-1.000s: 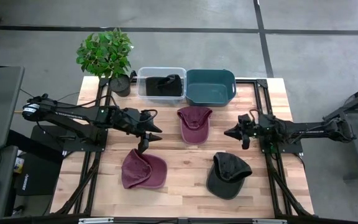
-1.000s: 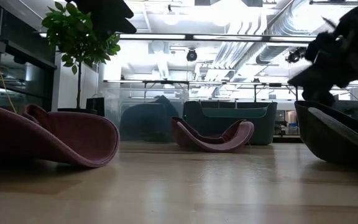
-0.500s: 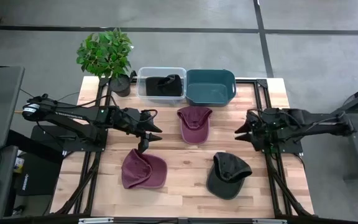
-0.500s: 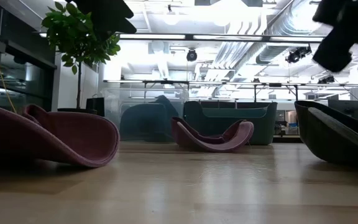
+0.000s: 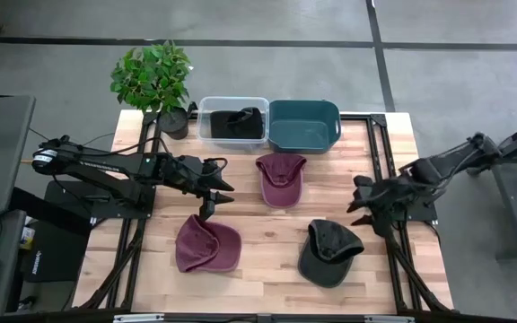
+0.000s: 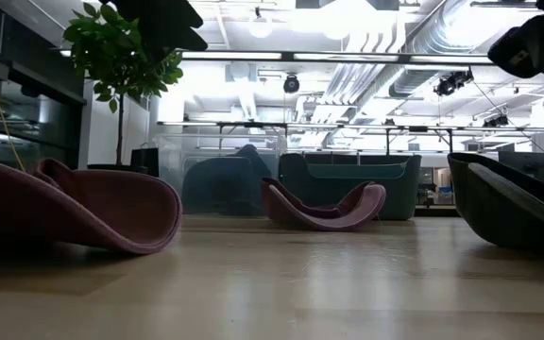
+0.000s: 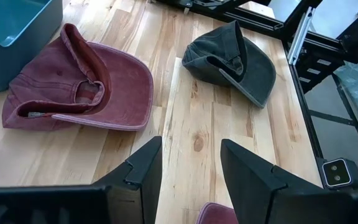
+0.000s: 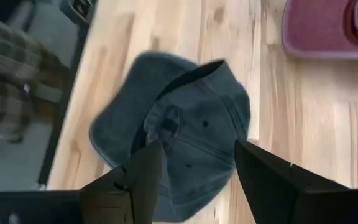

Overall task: Pick & Place hat
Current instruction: Put the black cap into the transparent bin

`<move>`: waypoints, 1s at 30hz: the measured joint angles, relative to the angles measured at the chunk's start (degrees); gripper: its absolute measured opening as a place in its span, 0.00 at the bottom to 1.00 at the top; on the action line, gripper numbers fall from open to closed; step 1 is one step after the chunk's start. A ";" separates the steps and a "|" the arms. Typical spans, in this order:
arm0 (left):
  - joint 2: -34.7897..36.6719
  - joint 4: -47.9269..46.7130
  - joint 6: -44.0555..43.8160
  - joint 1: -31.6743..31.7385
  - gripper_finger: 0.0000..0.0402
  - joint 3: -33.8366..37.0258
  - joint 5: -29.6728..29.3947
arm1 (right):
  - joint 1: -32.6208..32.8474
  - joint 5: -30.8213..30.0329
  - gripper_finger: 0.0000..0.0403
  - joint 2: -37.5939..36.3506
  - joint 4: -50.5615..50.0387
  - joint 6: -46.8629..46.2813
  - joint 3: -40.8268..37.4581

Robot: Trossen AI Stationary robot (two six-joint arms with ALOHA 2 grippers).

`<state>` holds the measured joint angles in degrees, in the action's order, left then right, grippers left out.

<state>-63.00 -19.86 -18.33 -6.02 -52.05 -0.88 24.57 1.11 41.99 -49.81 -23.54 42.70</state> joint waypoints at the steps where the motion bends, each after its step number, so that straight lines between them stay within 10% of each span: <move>1: 0.00 0.01 -0.02 0.00 0.37 0.00 -0.01 | 1.24 -0.63 0.49 1.38 -0.39 -0.65 0.37; 18: 0.00 0.02 0.00 0.00 0.37 0.00 -0.01 | 26.30 -3.10 0.48 22.33 -1.34 -17.00 3.43; 30: 0.02 0.00 -0.02 0.00 0.37 0.00 -0.01 | 30.80 -10.63 0.48 30.56 -1.41 -19.01 3.43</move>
<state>-62.98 -19.86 -18.35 -6.02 -52.05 -0.89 55.37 -9.52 72.55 -51.22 -42.55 46.13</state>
